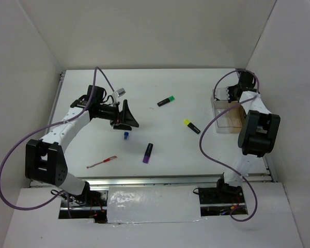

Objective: Sort the stationery into containers
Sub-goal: Place the pen in the storage box, then pick up the pen from the center of the board.

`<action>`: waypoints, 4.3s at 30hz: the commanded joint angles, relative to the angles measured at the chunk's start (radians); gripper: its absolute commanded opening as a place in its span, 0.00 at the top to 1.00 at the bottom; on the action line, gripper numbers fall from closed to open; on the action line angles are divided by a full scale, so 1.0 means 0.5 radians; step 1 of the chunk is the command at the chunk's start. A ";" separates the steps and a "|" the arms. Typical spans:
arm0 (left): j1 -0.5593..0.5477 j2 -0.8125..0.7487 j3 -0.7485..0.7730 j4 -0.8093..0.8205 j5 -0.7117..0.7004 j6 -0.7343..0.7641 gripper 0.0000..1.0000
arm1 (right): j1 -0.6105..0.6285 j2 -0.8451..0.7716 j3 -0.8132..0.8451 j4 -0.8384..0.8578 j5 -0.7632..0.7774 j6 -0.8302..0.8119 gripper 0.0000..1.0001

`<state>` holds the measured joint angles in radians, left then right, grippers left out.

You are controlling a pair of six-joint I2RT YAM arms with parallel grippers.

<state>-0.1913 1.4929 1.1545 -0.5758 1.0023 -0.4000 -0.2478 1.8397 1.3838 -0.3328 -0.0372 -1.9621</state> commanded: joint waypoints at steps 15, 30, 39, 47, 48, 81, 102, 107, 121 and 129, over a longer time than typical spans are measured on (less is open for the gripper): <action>0.232 -0.034 -0.057 0.075 -0.244 -0.093 0.01 | 0.072 0.183 0.156 0.132 0.032 -0.135 0.66; 0.376 -0.126 -0.066 0.069 -0.617 -0.145 0.01 | 0.066 0.064 0.024 0.270 -0.018 -0.064 0.44; 0.214 -0.182 0.019 0.191 -1.954 0.039 0.11 | 0.179 -0.178 -0.025 0.322 -0.257 0.538 0.44; 0.125 0.284 0.203 0.339 -2.409 0.125 0.37 | 0.321 -0.396 0.156 0.111 -0.582 1.383 0.44; 0.122 0.324 0.237 0.327 -2.422 0.113 0.38 | 0.333 -0.415 0.168 0.089 -0.606 1.454 0.44; 0.125 1.361 0.851 0.366 -2.502 -0.059 0.57 | 0.762 -1.007 0.015 -0.144 -1.091 3.102 0.44; 0.278 -0.003 0.139 0.851 -1.345 -0.700 0.99 | 1.370 -0.823 -0.013 0.475 -1.309 4.694 0.43; 0.165 -0.292 0.105 0.897 -1.415 -0.817 0.98 | 1.593 -0.685 0.110 0.457 -1.168 4.805 0.36; 0.122 -0.320 0.124 0.915 -1.210 -1.016 1.00 | 1.858 -0.274 0.405 0.620 -1.009 5.117 0.35; 0.103 -0.335 0.124 0.934 -1.152 -1.041 1.00 | 1.867 -0.090 0.533 0.614 -0.975 5.109 0.36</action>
<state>-0.1333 1.3388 1.2118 -0.1558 0.3866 -0.8974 0.6807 1.7832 1.5921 -0.0673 -0.5442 0.5846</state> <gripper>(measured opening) 0.241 0.645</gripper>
